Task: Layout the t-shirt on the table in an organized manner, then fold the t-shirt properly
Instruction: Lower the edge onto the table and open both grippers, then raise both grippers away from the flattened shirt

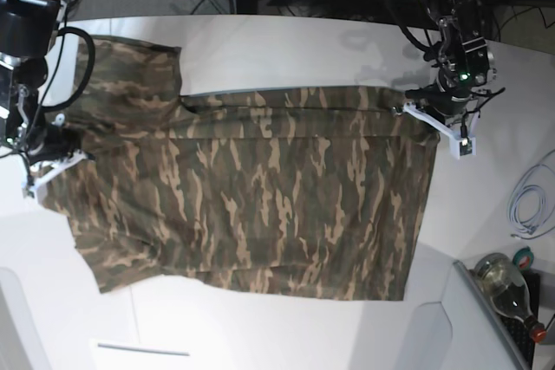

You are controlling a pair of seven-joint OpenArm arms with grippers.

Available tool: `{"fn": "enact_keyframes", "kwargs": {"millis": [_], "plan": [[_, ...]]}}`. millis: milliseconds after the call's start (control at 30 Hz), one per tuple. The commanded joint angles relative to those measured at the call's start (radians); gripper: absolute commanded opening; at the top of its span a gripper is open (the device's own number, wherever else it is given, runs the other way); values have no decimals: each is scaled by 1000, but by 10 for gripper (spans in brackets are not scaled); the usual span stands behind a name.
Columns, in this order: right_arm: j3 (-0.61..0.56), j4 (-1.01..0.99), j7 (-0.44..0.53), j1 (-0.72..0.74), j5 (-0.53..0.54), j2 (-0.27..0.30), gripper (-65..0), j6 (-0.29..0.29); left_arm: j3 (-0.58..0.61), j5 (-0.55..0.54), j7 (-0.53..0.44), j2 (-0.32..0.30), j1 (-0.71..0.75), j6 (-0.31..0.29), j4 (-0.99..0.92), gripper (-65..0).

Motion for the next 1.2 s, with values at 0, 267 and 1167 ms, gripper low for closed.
{"fn": "enact_keyframes", "kwargs": {"millis": [0,267,1167], "plan": [[0,24,16,16,1,15,-636,0,-3,9,-43,-6,-14,8,16,-650],[25,423,-7,-176,4,-27,-207,0,-4,-1,-52,-9,-14,8,35,-482],[52,447,-56,-524,1,-171,-299,9,-376,-220,-53,-75,241,-264,245,-43]]}}
